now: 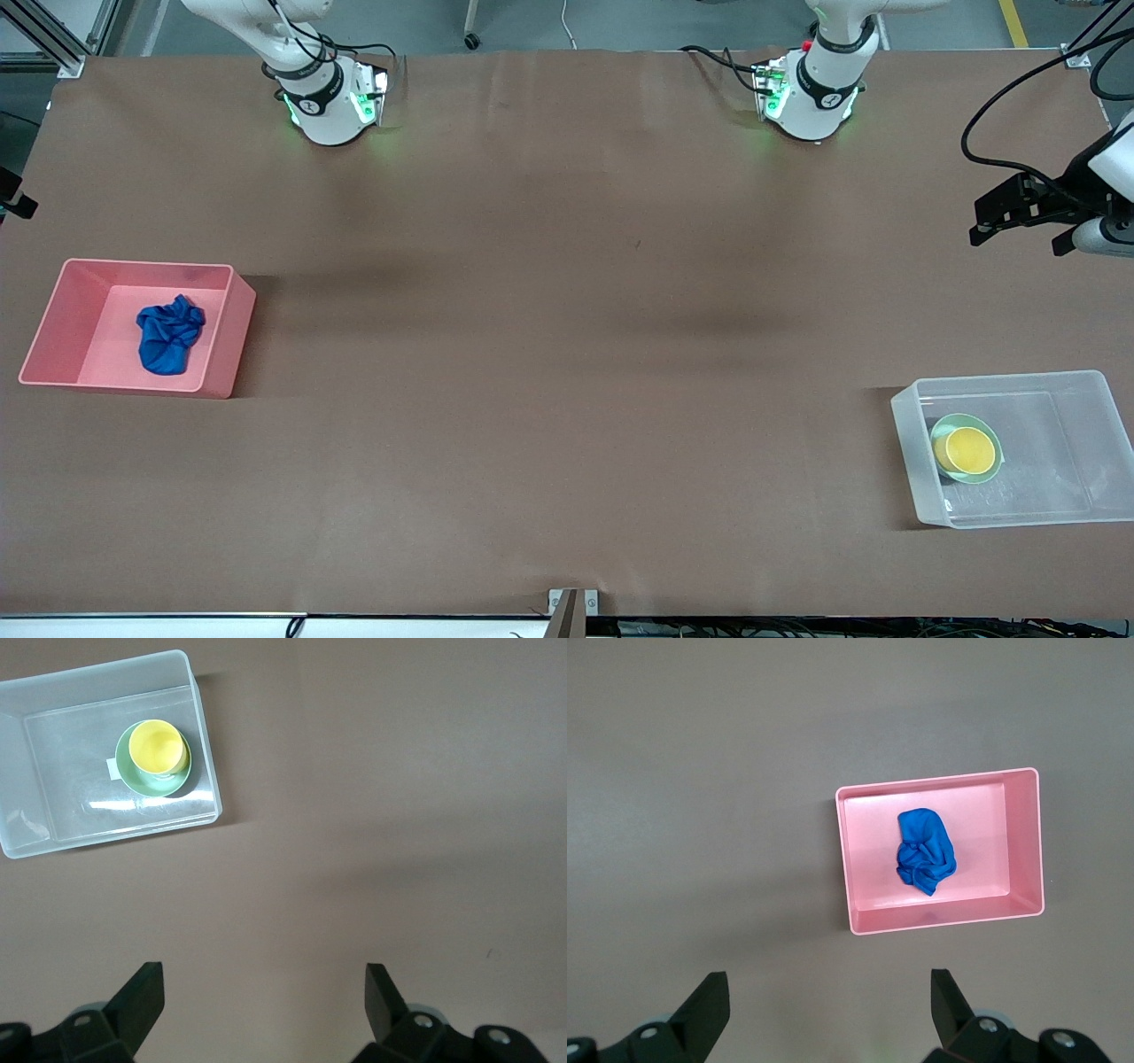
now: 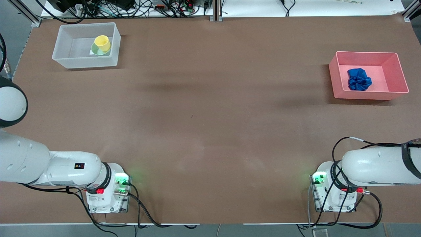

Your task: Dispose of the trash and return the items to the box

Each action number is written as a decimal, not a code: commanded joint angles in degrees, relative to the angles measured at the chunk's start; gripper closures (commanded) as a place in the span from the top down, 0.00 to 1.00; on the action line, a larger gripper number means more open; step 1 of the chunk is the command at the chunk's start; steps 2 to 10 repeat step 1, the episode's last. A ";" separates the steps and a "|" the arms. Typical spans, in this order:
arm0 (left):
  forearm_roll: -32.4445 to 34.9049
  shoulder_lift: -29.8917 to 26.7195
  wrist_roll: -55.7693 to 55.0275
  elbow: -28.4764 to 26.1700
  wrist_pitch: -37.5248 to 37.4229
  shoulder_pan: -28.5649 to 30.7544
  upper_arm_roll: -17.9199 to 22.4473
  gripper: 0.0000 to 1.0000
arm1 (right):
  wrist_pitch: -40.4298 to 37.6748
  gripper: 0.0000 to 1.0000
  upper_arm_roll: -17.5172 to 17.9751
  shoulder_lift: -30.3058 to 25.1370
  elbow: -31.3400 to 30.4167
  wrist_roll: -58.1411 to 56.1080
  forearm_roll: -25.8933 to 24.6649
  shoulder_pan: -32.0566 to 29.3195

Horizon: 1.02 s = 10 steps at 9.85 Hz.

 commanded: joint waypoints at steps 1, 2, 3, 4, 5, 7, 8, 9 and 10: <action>0.15 0.17 -1.06 -1.96 0.91 0.68 -0.82 1.00 | -0.35 1.00 -0.11 0.07 0.47 -0.60 0.95 -0.05; 0.15 0.17 -1.06 -1.96 0.91 0.68 -0.82 1.00 | -0.35 1.00 -0.11 0.07 0.47 -0.60 0.95 -0.05; 0.15 0.17 -1.06 -1.96 0.91 0.68 -0.82 1.00 | -0.35 1.00 -0.11 0.07 0.47 -0.60 0.95 -0.05; 0.15 0.17 -1.06 -1.96 0.91 0.68 -0.82 1.00 | -0.35 1.00 -0.11 0.07 0.47 -0.60 0.95 -0.05; 0.15 0.17 -1.06 -1.96 0.91 0.68 -0.82 1.00 | -0.35 1.00 -0.11 0.07 0.47 -0.60 0.95 -0.05; 0.15 0.17 -1.06 -1.96 0.91 0.68 -0.82 1.00 | -0.35 1.00 -0.11 0.07 0.47 -0.60 0.95 -0.05; 0.15 0.17 -1.06 -1.96 0.91 0.68 -0.82 1.00 | -0.35 1.00 -0.11 0.07 0.47 -0.60 0.95 -0.05; 0.15 0.17 -1.06 -1.96 0.91 0.68 -0.82 1.00 | -0.35 1.00 -0.11 0.07 0.47 -0.60 0.95 -0.05; 0.15 0.17 -1.06 -1.96 0.91 0.68 -0.82 1.00 | -0.35 1.00 -0.11 0.07 0.47 -0.60 0.95 -0.05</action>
